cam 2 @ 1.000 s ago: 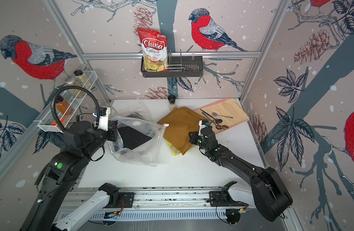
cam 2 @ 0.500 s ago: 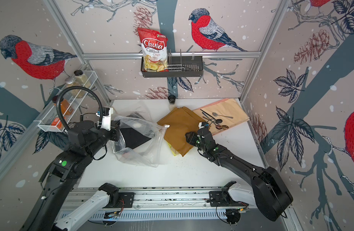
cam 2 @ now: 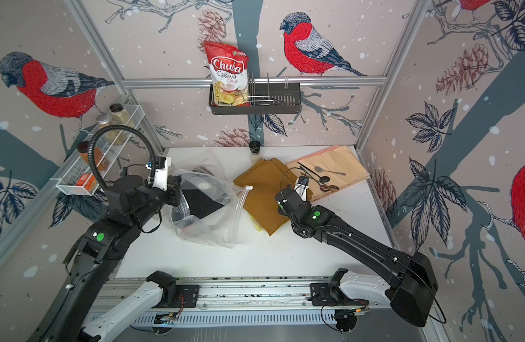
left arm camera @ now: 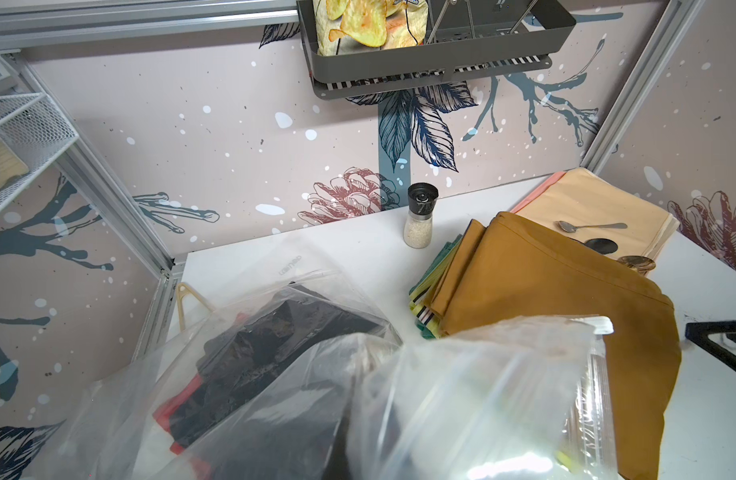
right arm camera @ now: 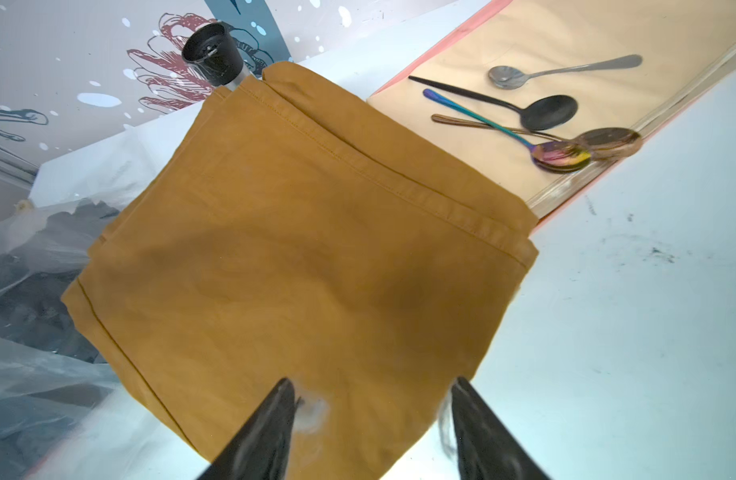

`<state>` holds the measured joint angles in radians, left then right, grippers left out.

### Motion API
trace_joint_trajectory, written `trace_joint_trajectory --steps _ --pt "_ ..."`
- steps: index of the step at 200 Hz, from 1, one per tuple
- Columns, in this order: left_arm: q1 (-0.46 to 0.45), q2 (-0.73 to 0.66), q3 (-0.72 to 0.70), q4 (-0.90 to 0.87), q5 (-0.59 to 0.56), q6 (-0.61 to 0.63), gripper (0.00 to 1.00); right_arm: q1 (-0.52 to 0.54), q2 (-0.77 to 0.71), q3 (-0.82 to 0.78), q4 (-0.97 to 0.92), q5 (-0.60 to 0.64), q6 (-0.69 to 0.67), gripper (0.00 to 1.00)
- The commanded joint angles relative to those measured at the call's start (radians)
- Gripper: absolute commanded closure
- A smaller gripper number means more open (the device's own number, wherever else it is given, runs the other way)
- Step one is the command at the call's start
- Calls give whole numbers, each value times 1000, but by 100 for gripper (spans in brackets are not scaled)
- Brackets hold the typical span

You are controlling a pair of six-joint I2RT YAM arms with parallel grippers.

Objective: Take the trousers out of the vacuum bag
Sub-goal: Place the trousers at the center of the board.

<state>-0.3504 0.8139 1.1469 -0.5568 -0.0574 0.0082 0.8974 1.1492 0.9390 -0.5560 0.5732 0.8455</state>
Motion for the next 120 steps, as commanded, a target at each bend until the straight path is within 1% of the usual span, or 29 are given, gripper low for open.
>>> trace_joint_trajectory --steps 1,20,48,66,89,120 --pt "1 11 -1 61 22 2 100 21 -36 6 -24 62 14 42" --pt "1 19 -5 73 26 6 100 16 -72 -36 116 5 -50 46" --pt "1 21 -2 84 36 -1 100 -22 -57 -52 282 -158 -138 48" --pt "1 26 6 86 47 6 100 -40 -29 -38 345 -250 -194 48" --pt "1 57 37 73 70 18 100 -46 -25 -12 397 -349 -229 49" --pt "1 91 51 78 155 34 100 -32 -60 6 454 -445 -250 49"
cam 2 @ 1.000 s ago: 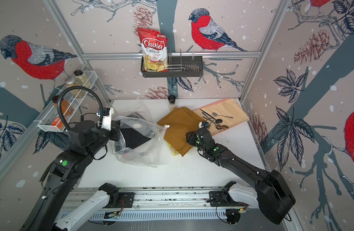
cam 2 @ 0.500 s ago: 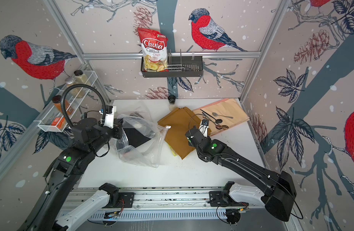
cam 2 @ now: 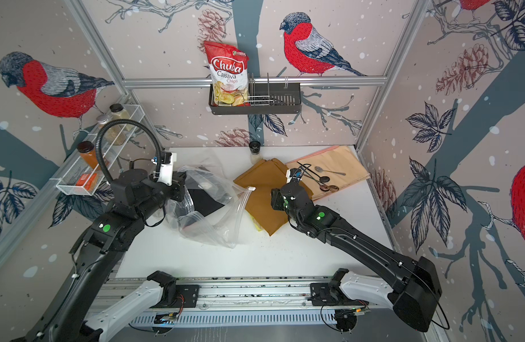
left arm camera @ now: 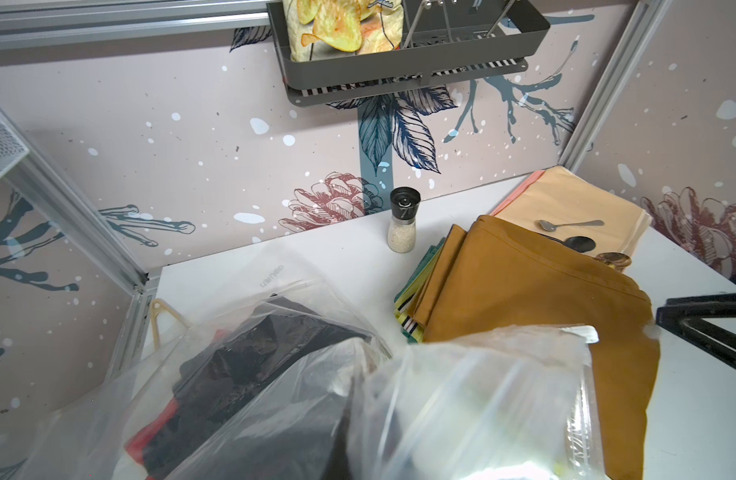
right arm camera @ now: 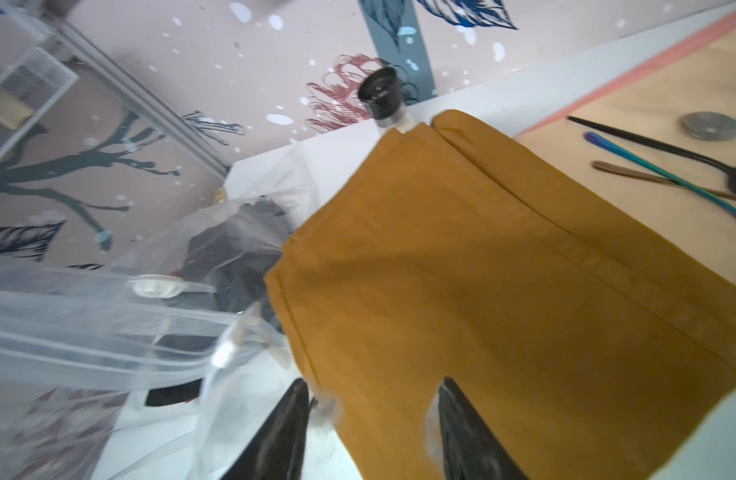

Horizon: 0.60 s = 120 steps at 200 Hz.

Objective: Take the trousers out of the vacuum bag
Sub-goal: Place the trousers at the center of the board, then take out the trousers from the vacuum bag.

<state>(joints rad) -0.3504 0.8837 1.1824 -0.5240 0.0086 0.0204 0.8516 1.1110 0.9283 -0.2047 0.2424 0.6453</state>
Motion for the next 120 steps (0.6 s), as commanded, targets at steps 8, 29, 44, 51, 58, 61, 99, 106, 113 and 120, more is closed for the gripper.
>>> trace_joint_trajectory --steps 8,29,44,51,58,61,99,106,113,120 --pt "0 34 21 44 108 25 100 23 -26 25 109 -128 -50 49" --pt "1 69 41 33 157 35 100 63 -24 48 130 -152 -52 49" --pt "1 84 57 34 178 36 100 105 -9 58 173 -182 -44 49" --pt "1 87 64 36 185 36 100 127 5 62 201 -198 -36 49" --pt "1 90 72 36 194 37 100 150 24 65 234 -211 -27 49" --pt "0 90 75 34 197 38 100 160 34 68 249 -217 -23 49" --pt "1 107 113 -10 260 61 100 251 215 107 426 -230 33 54" --pt "1 109 120 -19 268 59 100 264 243 117 446 -226 41 54" --pt "1 109 126 -23 275 56 100 275 269 129 458 -220 47 54" --pt "1 107 130 -24 281 49 100 290 292 143 461 -210 48 54"
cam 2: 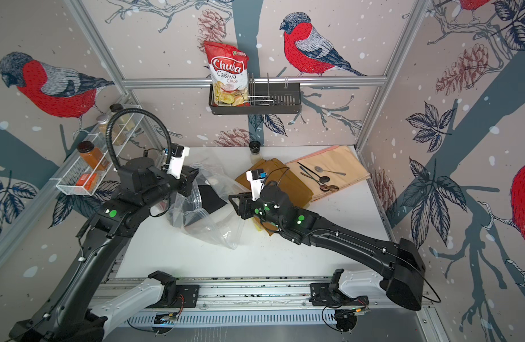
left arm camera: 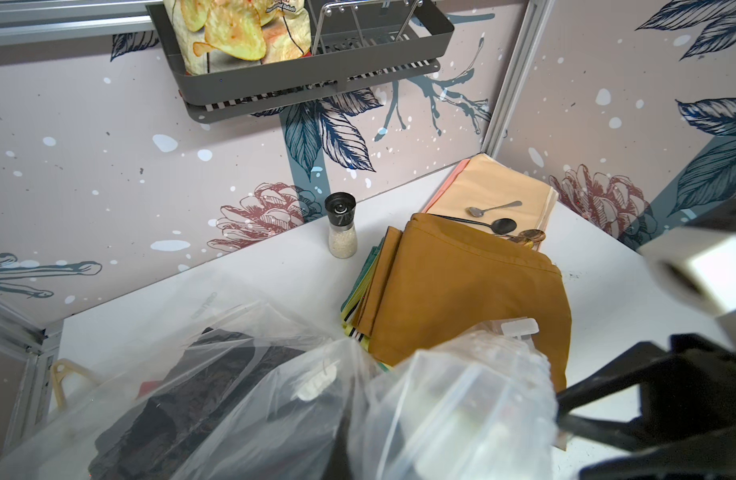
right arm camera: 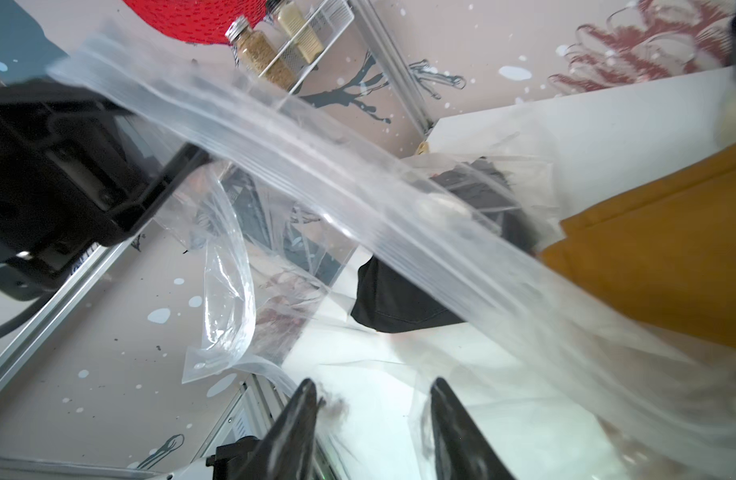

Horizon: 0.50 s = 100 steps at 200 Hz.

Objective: Take the trousers out of the vacuum bag
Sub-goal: Take out the trousers from the vacuum bag.

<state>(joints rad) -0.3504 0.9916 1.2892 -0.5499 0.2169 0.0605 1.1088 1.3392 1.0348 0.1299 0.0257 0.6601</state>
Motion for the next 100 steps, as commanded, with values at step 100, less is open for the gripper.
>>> trace_joint_trajectory --steps 100 --pt "0 -8 106 27 -64 -55 100 126 332 160 104 244 114 59"
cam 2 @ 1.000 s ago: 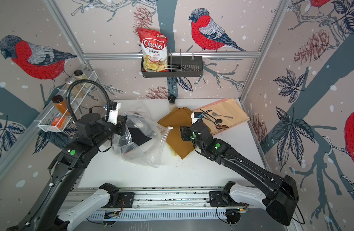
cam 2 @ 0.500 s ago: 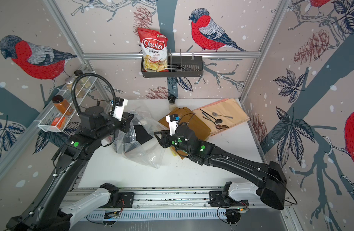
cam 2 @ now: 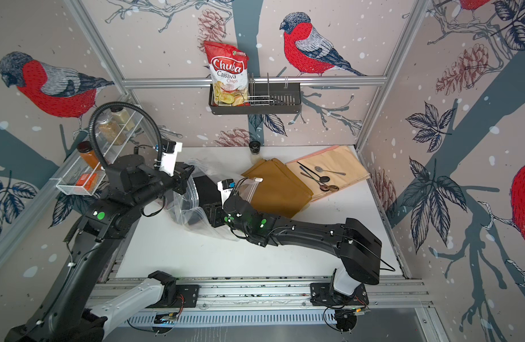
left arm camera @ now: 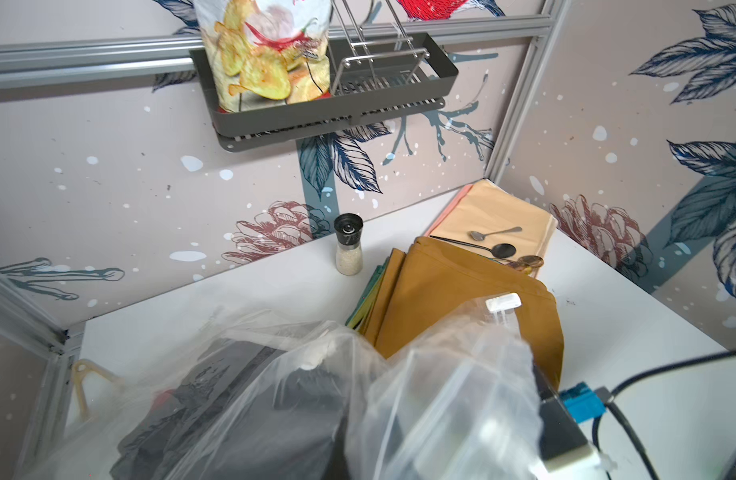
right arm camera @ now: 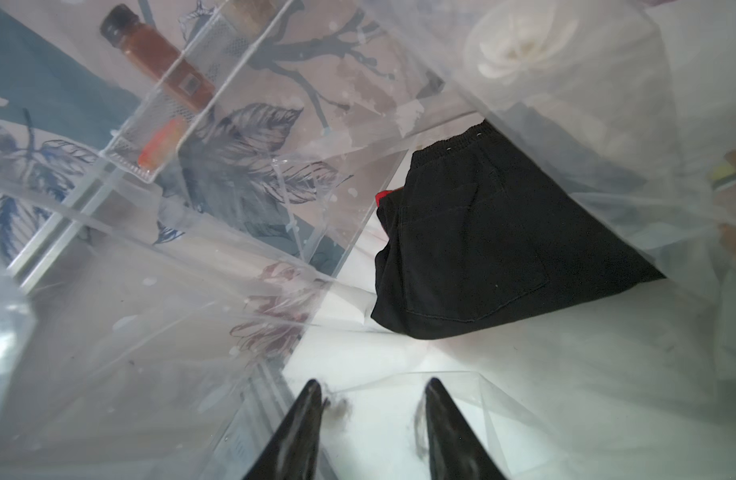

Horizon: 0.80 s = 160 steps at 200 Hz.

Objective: Take the trousers out of the vacuum bag
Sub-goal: Take out the trousers from the vacuum bag.

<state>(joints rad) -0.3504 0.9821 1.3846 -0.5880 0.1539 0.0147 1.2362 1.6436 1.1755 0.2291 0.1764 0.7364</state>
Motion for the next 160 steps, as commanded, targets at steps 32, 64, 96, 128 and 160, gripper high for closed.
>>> trace_joint_trajectory --steps 32,64,96,128,160 --pt "-1 -9 -73 69 183 3 100 -9 89 41 -13 70 90 59" --pt "-1 -50 -182 84 233 23 100 -20 164 75 15 -7 141 55" --pt "-1 -80 -245 103 223 35 100 -42 258 117 81 -99 246 48" --pt "-1 -108 -259 168 168 18 100 -43 340 119 129 -111 404 48" --pt "-1 -96 -231 180 172 21 100 -43 401 109 165 -118 485 45"
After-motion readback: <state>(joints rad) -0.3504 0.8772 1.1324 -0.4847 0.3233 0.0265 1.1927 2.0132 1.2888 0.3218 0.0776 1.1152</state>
